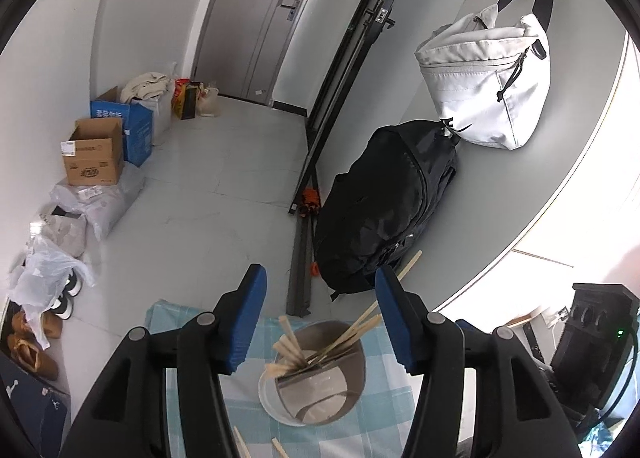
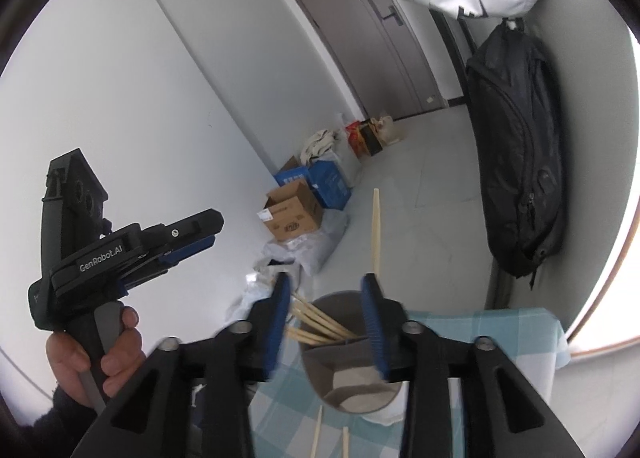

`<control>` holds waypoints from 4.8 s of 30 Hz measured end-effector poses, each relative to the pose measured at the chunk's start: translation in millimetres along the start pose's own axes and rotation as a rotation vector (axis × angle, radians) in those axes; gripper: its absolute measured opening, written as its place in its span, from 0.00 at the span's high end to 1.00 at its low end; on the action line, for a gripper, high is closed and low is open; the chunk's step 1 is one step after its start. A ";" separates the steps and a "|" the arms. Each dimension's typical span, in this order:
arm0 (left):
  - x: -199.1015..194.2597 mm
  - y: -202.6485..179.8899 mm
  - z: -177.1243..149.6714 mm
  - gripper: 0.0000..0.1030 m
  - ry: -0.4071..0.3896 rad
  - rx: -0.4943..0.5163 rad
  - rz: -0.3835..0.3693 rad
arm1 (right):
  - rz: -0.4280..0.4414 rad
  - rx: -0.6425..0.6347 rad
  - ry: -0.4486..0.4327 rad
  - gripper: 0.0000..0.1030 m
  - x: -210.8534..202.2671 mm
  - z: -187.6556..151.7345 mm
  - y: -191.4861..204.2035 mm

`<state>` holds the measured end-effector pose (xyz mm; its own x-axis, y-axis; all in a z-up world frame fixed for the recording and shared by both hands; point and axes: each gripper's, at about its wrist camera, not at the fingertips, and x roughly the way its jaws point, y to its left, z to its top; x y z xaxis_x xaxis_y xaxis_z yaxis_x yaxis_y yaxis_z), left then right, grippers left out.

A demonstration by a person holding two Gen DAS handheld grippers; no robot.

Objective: Organize utensils
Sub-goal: 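Open both grippers to drop the chopsticks into the holder, then withdraw both grippers and move them down to the last two chopsticks, then close the right gripper on one wooden chopstick on the cloth, then close the left gripper on the last chopstick while the right gripper holds its chopstick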

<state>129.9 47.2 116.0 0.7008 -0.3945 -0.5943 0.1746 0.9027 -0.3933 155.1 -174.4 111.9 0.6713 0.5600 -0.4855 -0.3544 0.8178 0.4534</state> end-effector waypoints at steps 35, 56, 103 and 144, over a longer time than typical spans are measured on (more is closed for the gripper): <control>-62.3 -20.0 -94.3 0.25 -0.131 0.123 0.236 | -0.020 -0.047 -0.071 0.07 -59.5 -80.4 27.7; -10.3 26.8 -171.7 0.16 -0.012 0.028 0.287 | -0.175 -0.101 0.151 0.02 -2.6 -164.1 11.3; -4.1 158.8 -182.2 0.16 0.162 -0.449 0.212 | -0.293 -0.444 0.796 0.93 183.4 -199.0 38.8; 69.8 70.1 -196.4 0.16 0.437 -0.061 0.293 | -0.005 0.244 0.128 0.94 5.8 -142.5 -66.2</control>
<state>55.3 49.2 -90.8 0.3580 -0.1741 -0.9173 -0.0351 0.9793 -0.1996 89.7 -206.4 -27.5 0.5797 0.5810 -0.5713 -0.1735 0.7731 0.6101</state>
